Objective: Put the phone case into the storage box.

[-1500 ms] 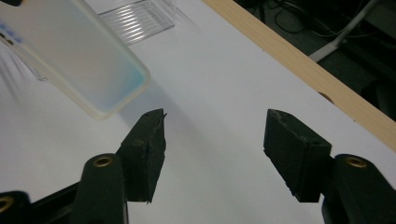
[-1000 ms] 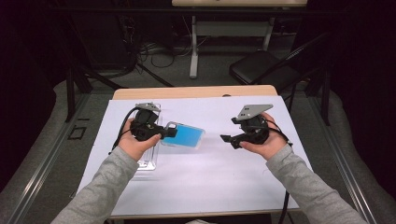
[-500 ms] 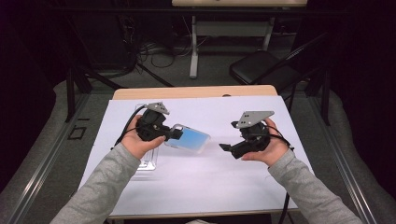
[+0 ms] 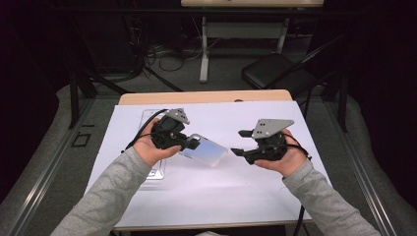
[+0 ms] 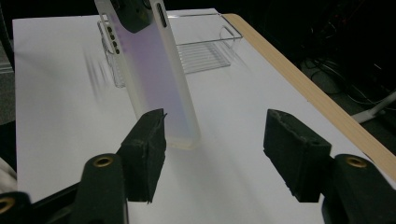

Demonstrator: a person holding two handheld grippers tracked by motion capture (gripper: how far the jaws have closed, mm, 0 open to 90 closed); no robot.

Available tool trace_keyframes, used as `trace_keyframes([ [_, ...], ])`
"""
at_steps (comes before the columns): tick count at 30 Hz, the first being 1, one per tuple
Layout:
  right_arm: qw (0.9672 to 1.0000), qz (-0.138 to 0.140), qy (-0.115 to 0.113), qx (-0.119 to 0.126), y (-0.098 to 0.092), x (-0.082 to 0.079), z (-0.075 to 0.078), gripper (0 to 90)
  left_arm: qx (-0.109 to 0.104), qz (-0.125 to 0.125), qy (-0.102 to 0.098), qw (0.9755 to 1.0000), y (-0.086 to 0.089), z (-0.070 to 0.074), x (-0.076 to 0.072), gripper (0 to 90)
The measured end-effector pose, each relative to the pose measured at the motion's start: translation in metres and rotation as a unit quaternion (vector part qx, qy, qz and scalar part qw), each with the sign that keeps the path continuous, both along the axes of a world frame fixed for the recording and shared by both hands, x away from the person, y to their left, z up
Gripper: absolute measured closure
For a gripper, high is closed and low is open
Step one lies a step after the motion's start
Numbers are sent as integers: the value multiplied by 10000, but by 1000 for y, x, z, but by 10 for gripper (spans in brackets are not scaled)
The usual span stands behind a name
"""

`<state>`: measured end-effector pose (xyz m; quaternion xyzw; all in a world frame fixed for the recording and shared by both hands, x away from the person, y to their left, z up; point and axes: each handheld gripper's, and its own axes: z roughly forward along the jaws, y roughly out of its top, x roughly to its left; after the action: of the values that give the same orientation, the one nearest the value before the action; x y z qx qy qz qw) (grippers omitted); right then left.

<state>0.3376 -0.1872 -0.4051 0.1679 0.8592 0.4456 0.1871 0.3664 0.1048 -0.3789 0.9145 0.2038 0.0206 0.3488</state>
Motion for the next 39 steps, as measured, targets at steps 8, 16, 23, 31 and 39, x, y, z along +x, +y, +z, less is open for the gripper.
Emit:
trace_keyframes([
  [8, 9994, 325, 150, -15, 6, 3, -5, 455, 103, -213, -31, 9997, -10, 1, 0, 862],
  [16, 9984, 511, 194, -168, 13, 4, -8, 531, 91, -355, -68, 9993, -17, 1, -2, 862],
  [23, 9976, 543, 339, -260, 17, 8, -11, 563, 85, -431, -71, 9990, -21, 0, -4, 862],
  [31, 9964, 680, 383, -338, 24, 11, -12, 589, 48, -563, -145, 9983, -24, 1, -7, 862],
  [39, 9945, 836, 478, -422, 30, 13, -12, 637, 61, -729, -218, 9971, -26, 2, -11, 862],
])
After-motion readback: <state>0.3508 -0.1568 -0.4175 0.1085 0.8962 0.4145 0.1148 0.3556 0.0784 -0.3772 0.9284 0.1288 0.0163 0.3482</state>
